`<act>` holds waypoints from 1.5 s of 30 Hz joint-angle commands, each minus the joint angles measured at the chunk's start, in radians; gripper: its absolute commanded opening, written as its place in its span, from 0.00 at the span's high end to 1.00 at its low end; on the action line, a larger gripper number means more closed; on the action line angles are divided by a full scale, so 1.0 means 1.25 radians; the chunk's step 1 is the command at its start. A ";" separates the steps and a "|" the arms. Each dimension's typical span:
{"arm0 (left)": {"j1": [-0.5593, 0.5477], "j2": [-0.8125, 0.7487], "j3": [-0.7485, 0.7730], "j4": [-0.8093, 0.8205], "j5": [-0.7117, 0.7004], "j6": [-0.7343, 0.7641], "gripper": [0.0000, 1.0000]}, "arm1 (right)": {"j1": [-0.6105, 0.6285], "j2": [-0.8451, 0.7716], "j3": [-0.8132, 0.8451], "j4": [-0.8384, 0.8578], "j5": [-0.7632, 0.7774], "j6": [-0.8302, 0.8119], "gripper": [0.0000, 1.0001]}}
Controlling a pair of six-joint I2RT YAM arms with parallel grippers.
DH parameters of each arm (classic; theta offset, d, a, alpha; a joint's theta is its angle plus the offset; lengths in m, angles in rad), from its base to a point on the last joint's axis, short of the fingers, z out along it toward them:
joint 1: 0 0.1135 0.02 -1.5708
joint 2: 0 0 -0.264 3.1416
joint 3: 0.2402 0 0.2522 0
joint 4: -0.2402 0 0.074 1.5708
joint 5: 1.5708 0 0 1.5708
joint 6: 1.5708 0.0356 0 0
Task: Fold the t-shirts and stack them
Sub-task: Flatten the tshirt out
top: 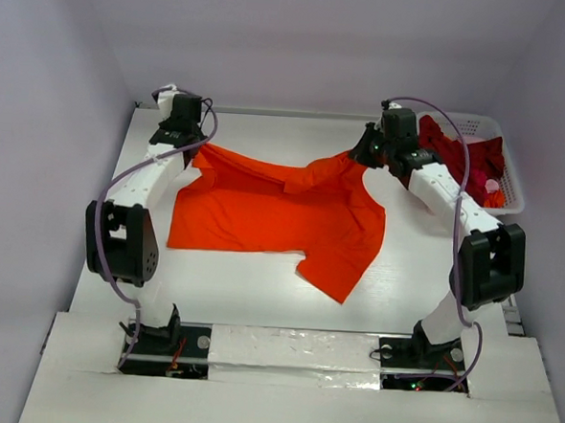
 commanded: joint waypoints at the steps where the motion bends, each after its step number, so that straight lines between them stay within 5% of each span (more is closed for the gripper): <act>1: 0.031 0.050 0.053 -0.046 -0.054 -0.052 1.00 | -0.045 0.026 0.076 0.024 0.026 0.010 1.00; 27: 0.039 0.183 0.221 -0.109 -0.110 -0.052 1.00 | -0.126 0.301 0.349 -0.096 0.000 -0.036 1.00; 45: 0.039 0.338 0.417 -0.060 -0.005 -0.004 1.00 | -0.172 0.446 0.566 -0.151 -0.030 -0.053 1.00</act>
